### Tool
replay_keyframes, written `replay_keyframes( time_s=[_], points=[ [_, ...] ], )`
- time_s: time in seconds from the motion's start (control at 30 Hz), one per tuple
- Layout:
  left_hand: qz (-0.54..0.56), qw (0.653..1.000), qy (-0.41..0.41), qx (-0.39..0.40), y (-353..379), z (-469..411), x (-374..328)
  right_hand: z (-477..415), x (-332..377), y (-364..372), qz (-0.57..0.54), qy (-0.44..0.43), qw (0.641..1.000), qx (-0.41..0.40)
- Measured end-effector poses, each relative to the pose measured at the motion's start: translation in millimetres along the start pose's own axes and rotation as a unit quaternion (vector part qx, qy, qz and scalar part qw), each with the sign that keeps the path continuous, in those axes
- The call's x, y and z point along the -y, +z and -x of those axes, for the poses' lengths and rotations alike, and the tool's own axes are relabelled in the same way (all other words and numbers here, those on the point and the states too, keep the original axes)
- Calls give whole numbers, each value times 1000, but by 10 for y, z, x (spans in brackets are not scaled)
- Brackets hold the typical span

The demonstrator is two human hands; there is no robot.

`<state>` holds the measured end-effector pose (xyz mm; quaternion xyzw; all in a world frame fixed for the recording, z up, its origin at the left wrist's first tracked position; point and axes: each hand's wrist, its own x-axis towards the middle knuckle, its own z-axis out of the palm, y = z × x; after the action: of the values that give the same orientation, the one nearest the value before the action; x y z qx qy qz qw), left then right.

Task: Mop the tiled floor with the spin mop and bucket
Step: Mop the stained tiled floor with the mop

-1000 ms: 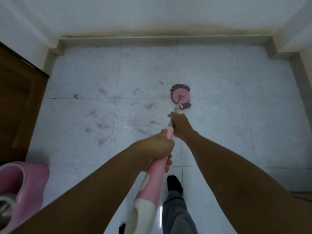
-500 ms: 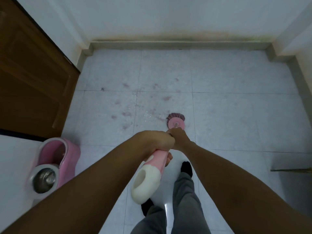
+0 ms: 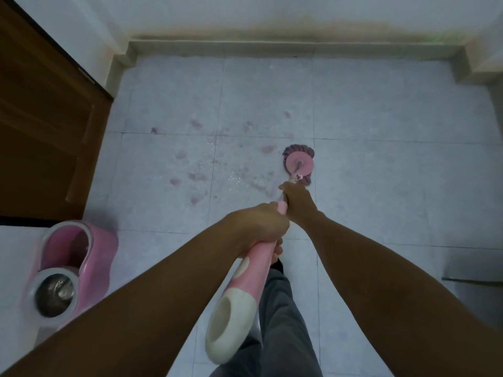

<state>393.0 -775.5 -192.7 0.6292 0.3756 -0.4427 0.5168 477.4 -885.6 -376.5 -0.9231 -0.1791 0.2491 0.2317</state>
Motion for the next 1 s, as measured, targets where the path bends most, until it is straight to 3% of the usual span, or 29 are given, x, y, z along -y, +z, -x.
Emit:
replay_keyframes(
  time_s=[0.3,0.53,0.73,1.0],
  points=[
    [53,997,59,8,-462,-1075,-1266,-1791,-481,-535,28,1,999,-29],
    [88,994,64,-30,-583,-1499,-1601,-2616,-611,-499,13,-27,999,-25],
    [107,993,39,-23,-731,-1234,-1296,-2355,-264,-311,13,-56,998,-2],
    [113,993,4,-26,-789,-342,-307,-1166,440,129,3,-60,997,43]
  ],
)
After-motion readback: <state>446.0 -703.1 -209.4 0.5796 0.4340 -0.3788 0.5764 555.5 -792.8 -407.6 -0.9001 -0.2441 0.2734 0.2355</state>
